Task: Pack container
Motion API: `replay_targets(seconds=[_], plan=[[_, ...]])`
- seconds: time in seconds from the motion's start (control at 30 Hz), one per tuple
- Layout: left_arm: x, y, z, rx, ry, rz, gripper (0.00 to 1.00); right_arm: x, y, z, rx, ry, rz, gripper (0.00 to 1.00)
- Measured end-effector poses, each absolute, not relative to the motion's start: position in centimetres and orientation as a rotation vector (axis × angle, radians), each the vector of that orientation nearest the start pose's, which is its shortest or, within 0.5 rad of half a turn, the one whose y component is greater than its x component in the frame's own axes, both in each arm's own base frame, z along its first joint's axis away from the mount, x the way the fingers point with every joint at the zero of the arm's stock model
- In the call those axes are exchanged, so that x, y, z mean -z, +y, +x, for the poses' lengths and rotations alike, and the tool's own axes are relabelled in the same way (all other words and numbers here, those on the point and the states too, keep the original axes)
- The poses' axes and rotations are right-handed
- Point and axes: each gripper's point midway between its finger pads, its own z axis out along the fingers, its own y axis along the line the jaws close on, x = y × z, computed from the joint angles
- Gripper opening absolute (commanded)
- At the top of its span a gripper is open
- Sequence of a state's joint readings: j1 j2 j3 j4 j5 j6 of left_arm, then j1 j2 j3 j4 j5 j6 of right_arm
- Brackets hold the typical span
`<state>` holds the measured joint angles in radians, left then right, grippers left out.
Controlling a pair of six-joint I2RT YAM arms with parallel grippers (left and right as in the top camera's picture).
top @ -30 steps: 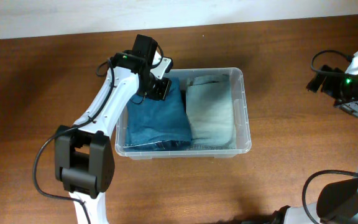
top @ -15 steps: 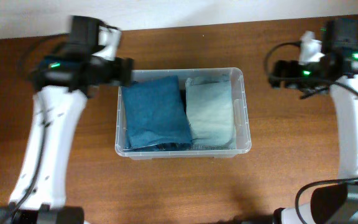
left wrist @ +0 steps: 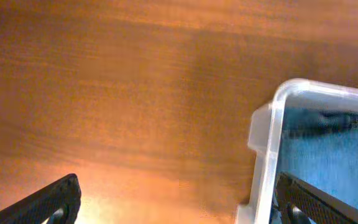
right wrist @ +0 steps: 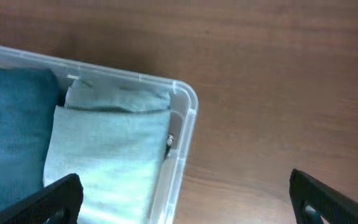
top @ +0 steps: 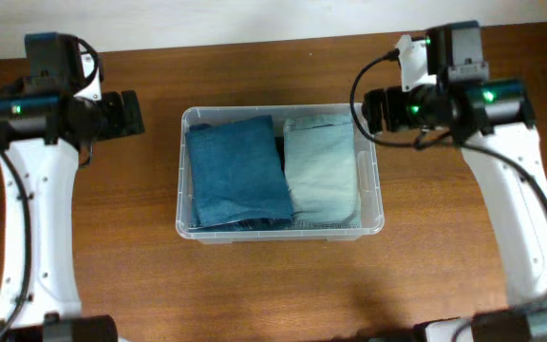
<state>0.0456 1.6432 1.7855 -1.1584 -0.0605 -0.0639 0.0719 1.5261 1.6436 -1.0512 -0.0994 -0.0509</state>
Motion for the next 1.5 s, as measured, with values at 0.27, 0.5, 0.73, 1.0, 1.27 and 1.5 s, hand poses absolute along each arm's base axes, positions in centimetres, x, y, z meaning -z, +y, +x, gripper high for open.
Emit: replay_targets(seconds=[0.27,0.5,0.73,1.0,1.27,1.5], plan=[[-30.4,2.4,30.4,-0.062,2.105,-0.135,0.99,-28.8,3.0,29.8,-0.065,2.101,-0.158,0.98],[-24.1,2.1,22.8,-0.061,2.071,-0.132,1.0,-19.7,2.0,24.7,-0.029,2.148,-0.139,0.98],[-17.2,1.8,16.3,-0.071,2.379,-0.138,0.99,-13.4,2.0,23.1,-0.039,2.302,-0.136,0.98],[-17.2,1.8,16.3,-0.072,2.379,-0.138,0.99,-12.8,2.2,23.4,-0.062,2.337,-0.111,0.98],[-17.2,1.8,16.3,-0.072,2.378,-0.137,0.99,-14.2,0.9,20.2,-0.007,2.201,-0.083,0.98],[-17.2,1.8,16.3,-0.071,2.378,-0.138,0.99,-20.2,0.6,20.9,0.018,1.795,-0.07,0.98]])
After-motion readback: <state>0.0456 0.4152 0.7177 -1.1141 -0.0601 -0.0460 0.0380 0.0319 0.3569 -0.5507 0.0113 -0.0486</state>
